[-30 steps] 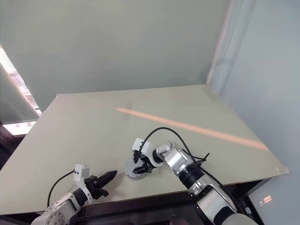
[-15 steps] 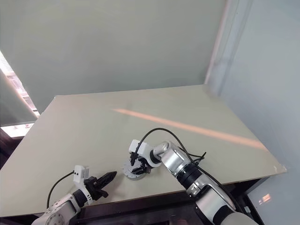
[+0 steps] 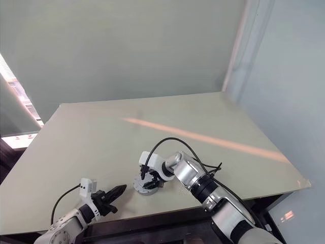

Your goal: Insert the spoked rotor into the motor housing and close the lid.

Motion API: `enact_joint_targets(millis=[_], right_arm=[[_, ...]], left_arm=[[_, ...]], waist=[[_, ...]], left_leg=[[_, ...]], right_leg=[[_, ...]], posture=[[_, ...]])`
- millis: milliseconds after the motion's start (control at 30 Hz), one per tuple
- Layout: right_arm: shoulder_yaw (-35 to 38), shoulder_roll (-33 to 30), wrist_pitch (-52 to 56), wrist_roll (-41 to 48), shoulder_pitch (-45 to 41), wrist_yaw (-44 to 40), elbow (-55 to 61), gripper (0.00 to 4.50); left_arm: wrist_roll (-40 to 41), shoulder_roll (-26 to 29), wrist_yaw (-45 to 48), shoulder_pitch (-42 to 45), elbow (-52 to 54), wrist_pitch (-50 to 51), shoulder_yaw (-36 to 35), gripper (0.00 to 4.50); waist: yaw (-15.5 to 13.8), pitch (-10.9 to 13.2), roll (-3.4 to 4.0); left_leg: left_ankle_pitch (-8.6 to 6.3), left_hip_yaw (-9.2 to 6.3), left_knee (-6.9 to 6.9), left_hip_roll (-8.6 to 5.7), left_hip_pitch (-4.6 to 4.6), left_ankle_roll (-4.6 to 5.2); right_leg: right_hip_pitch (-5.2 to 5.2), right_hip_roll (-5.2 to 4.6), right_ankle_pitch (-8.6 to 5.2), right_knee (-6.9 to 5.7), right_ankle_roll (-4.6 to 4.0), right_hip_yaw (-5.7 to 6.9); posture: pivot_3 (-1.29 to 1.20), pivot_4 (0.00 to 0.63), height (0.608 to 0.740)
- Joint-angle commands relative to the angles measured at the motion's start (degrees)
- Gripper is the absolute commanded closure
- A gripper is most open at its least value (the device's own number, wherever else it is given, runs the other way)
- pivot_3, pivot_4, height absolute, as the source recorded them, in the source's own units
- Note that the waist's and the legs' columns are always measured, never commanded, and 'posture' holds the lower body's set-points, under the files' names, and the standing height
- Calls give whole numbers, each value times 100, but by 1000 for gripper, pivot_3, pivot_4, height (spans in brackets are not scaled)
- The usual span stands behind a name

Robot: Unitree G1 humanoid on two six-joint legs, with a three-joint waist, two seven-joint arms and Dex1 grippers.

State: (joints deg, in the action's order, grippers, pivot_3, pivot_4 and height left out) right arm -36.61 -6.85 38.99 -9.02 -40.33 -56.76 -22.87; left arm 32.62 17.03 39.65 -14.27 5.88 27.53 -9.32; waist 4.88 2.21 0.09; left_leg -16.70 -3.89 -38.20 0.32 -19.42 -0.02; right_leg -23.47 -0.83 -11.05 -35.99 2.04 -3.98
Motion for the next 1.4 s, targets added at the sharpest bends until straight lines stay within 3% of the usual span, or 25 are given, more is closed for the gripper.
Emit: enact_joint_targets(millis=[33, 300, 567, 1400], right_arm=[[-56, 33, 334, -4, 127, 43, -398, 1279], [257, 221, 775, 213, 130, 96, -396, 1279], [-341, -51, 509, -204, 141, 125, -250, 1279], [-693, -221, 160, -321, -21, -86, -502, 1279]], left_arm=[[23, 0, 32, 108, 38, -95, 18, 4500], [3, 12, 58, 148, -4, -104, 19, 4500], [1, 32, 83, 151, -31, -134, -7, 4500], [-20, 4, 107, 208, -97, -182, 66, 4500]], waist=[[2, -4, 2], [21, -5, 4], [58, -10, 13], [59, -16, 24]], left_leg=[[0, 0, 1, 1, 1, 0], [0, -1, 1, 3, 0, 0], [-1, -2, 9, 1, -2, -1], [-1, -4, 25, -3, 0, -1]], right_leg=[[0, 0, 0, 0, 0, 0], [-2, 0, 0, 0, 0, 5], [-2, -3, -1, 14, 1, 6], [-3, -7, -2, 22, 3, 6]], posture=[[0, 0, 740], [0, 0, 740], [0, 0, 740], [0, 0, 740]])
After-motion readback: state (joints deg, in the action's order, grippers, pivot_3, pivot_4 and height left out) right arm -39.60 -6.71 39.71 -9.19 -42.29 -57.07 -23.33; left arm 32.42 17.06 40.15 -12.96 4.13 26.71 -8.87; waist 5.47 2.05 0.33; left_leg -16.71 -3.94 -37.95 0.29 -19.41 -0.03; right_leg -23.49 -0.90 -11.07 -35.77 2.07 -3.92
